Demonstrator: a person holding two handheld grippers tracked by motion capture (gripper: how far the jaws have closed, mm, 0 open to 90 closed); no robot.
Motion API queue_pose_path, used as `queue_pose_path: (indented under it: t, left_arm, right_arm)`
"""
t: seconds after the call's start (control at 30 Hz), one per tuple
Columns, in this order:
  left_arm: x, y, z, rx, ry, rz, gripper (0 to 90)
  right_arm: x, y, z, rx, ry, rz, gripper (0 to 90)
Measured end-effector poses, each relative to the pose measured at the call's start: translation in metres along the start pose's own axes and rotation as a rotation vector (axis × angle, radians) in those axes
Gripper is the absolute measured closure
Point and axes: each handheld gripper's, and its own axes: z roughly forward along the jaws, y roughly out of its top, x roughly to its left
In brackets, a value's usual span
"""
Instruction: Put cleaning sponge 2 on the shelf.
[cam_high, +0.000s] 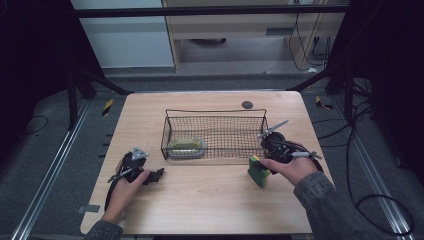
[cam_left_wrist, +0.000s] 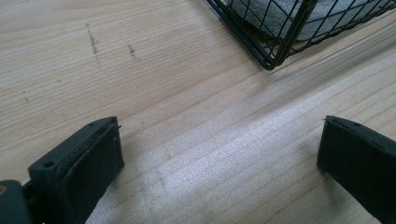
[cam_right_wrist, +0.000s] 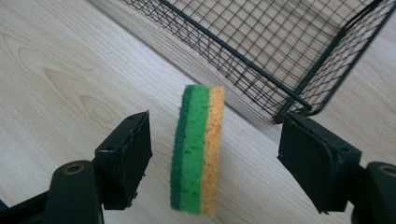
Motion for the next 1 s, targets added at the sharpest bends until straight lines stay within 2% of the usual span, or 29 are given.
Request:
queue_pose_path:
  t: [0.53, 1.0]
  left_arm:
    - [0.0, 0.0, 0.0, 0.0, -0.002, 0.003, 0.0]
    - [0.001, 0.001, 0.001, 0.002, -0.003, 0.008, 0.0]
  right_arm:
    - [0.008, 0.0, 0.025, 0.07, 0.014, -0.003, 28.6]
    - [0.006, -0.005, 0.038, 0.102, 0.012, -0.001, 29.4]
